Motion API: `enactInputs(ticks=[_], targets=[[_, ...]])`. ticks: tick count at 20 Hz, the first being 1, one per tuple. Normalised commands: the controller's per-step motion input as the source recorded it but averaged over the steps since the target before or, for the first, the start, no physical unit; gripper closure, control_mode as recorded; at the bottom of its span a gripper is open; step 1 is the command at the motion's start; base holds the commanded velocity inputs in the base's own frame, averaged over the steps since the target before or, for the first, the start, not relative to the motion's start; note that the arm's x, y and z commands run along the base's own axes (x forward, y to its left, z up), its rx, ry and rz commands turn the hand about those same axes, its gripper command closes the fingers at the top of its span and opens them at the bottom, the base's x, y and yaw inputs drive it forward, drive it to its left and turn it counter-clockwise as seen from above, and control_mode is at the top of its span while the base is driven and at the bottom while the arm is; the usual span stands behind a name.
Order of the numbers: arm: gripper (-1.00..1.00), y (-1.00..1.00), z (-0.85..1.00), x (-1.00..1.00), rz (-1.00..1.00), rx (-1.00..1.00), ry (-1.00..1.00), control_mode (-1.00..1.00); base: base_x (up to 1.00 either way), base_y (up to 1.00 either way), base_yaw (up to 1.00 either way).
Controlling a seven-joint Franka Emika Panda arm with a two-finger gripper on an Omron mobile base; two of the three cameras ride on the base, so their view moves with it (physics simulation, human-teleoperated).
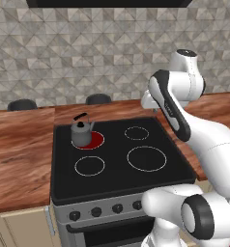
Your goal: The kettle is done boiling. Turn off the stove, then wait for 300 timesteps before moving the kettle to the dining table.
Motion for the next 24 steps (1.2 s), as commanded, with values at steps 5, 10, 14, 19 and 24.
enactInputs(ticks=[5, 10, 14, 19, 24], targets=[[-1.00, 0.03, 0.00, -0.03, 0.00, 0.00, 0.00, -1.00, 0.00, 0.00, 0.00], [-1.00, 0.17, 0.00, -0.07, 0.00, -0.01, 0.00, -1.00, 0.00, 0.00, 0.00], [-1.00, 0.24, 0.00, -0.04, 0.02, -0.03, 0.00, -1.00, 0.00, 0.00, 0.00], [-1.00, 0.31, 0.00, -0.10, 0.04, -0.05, 0.00, -1.00, 0.00, 0.00, 0.00], [-1.00, 0.38, 0.00, -0.21, 0.06, -0.08, 0.00, -1.00, 0.00, 0.00, 0.00]])
